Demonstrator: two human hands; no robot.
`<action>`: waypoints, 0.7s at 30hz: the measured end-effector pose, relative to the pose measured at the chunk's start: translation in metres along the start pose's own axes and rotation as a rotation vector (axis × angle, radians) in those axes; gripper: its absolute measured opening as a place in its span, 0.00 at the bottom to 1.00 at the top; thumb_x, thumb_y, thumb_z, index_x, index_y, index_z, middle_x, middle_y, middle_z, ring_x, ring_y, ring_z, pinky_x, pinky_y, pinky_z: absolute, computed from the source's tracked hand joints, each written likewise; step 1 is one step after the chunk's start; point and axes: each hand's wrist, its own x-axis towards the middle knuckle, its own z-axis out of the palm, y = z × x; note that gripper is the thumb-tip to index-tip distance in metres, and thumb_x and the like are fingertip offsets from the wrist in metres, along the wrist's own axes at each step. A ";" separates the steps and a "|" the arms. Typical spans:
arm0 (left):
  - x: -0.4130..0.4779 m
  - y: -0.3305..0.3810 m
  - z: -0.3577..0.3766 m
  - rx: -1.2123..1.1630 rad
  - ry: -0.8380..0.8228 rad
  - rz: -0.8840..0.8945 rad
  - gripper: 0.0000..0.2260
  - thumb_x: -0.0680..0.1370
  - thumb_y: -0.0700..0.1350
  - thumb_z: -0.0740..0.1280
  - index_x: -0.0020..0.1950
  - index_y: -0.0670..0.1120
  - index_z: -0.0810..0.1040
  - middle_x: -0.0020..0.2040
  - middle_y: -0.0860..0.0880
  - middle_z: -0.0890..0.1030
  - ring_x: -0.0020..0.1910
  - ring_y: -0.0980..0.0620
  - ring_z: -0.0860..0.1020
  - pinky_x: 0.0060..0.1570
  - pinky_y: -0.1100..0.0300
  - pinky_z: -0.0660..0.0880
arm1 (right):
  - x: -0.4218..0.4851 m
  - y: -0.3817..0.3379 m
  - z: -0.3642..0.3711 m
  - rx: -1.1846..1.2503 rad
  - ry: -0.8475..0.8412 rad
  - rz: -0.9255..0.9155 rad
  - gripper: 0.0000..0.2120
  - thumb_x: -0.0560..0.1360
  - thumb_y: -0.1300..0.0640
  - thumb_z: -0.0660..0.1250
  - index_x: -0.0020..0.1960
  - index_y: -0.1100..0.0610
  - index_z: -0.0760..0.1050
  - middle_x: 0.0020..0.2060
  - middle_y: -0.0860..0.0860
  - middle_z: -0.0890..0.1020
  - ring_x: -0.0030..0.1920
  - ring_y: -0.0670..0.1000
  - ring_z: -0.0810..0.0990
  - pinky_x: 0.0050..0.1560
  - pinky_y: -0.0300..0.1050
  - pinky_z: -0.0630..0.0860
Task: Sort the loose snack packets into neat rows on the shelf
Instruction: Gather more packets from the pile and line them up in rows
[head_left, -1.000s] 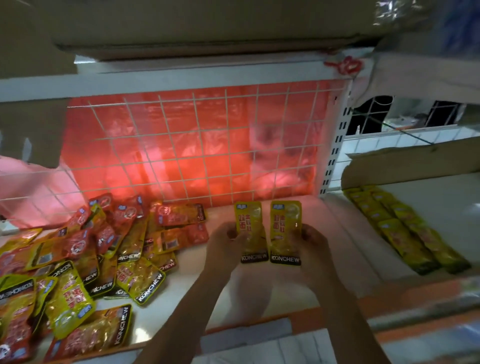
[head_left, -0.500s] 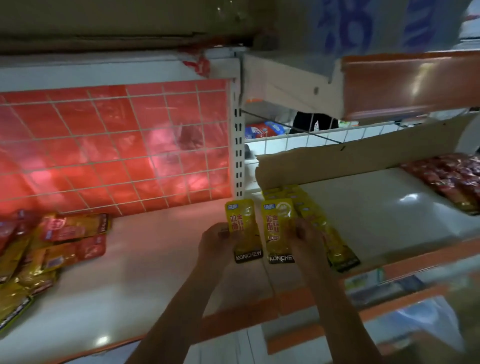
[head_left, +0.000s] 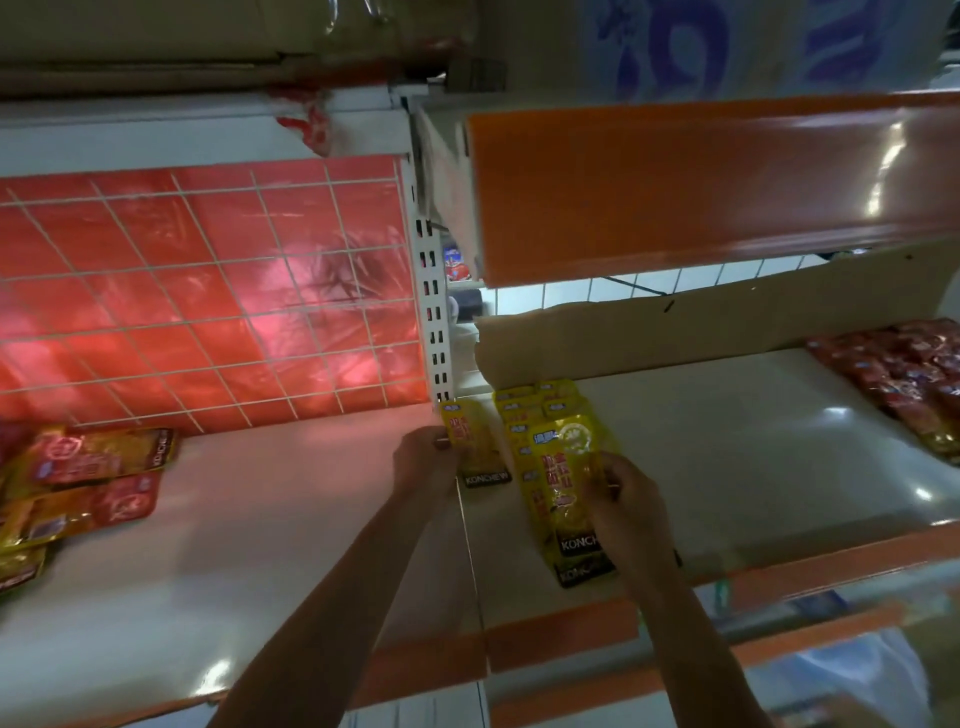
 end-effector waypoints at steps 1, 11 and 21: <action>0.005 0.003 0.002 0.044 0.003 0.010 0.08 0.71 0.44 0.72 0.50 0.48 0.84 0.47 0.47 0.84 0.49 0.48 0.80 0.49 0.59 0.75 | 0.002 0.000 0.000 -0.009 -0.011 0.004 0.10 0.78 0.58 0.64 0.59 0.51 0.77 0.43 0.50 0.82 0.39 0.49 0.80 0.39 0.44 0.76; 0.036 0.011 0.020 0.314 0.005 0.023 0.14 0.70 0.52 0.74 0.53 0.48 0.83 0.51 0.45 0.83 0.54 0.44 0.79 0.51 0.57 0.74 | 0.023 -0.006 0.000 -0.030 -0.053 -0.020 0.14 0.75 0.61 0.65 0.60 0.52 0.77 0.41 0.46 0.82 0.40 0.47 0.81 0.40 0.43 0.76; 0.033 0.007 0.016 0.398 0.079 0.165 0.17 0.74 0.53 0.70 0.59 0.47 0.80 0.54 0.47 0.82 0.55 0.47 0.78 0.53 0.56 0.71 | 0.039 -0.020 0.006 -0.055 -0.089 -0.074 0.16 0.74 0.64 0.63 0.56 0.47 0.76 0.39 0.43 0.80 0.39 0.44 0.79 0.33 0.31 0.70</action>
